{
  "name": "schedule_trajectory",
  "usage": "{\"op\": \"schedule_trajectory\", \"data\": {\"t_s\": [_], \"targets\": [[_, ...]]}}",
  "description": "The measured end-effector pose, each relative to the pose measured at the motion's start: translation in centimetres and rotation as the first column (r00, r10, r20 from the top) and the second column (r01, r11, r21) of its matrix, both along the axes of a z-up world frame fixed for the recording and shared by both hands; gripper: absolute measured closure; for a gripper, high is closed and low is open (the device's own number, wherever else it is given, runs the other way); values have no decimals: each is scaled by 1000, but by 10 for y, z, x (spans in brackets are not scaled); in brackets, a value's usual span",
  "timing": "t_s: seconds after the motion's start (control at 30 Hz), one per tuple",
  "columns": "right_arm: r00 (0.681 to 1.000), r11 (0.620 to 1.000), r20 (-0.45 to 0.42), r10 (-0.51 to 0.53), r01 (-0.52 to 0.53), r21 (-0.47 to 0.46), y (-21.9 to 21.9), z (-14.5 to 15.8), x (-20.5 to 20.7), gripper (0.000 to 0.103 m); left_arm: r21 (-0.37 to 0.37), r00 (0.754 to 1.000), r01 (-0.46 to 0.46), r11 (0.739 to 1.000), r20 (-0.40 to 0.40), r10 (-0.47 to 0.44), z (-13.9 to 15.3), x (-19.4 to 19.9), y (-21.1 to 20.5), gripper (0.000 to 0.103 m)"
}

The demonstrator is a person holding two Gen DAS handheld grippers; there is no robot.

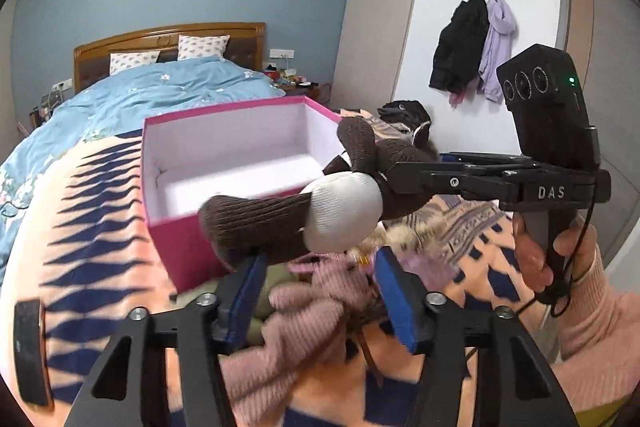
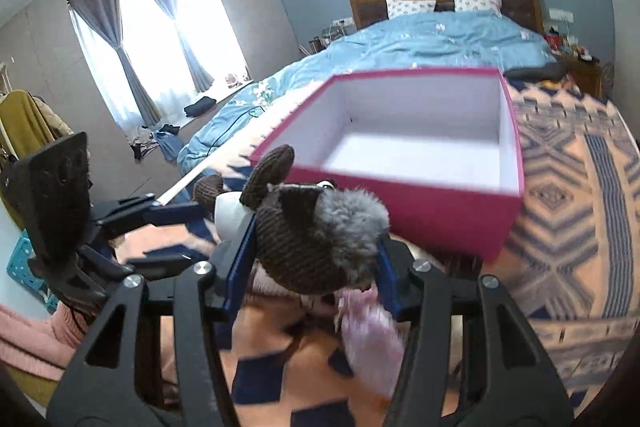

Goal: Organize objects
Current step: 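Carry the raccoon over the pink box and open the right tool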

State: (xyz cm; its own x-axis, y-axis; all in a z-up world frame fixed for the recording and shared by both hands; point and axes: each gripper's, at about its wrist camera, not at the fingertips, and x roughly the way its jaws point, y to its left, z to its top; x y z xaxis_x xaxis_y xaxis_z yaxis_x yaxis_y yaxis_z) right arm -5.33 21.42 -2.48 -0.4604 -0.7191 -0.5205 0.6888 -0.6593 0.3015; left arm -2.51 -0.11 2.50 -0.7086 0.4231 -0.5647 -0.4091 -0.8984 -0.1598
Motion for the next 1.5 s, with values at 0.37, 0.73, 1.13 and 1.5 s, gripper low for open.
{"op": "schedule_trajectory", "data": {"t_s": [0.37,0.73,1.13,1.5], "targets": [[1000,1000,10,6,-6,-2,-33,20,-73,47,-23,999,-44,999,-6,44,25,-70,-16,62],[988,998,155,15,-25,64,-61,-26,-133,47,-30,988,-48,998,142,52,-16,-130,-27,62],[949,979,314,20,-82,186,-90,-72,-163,43,-90,979,-65,994,188,81,-32,-142,-22,62],[963,988,261,-64,25,151,-57,-48,-156,30,-56,988,-101,993,110,107,-17,-121,-30,42]]}}
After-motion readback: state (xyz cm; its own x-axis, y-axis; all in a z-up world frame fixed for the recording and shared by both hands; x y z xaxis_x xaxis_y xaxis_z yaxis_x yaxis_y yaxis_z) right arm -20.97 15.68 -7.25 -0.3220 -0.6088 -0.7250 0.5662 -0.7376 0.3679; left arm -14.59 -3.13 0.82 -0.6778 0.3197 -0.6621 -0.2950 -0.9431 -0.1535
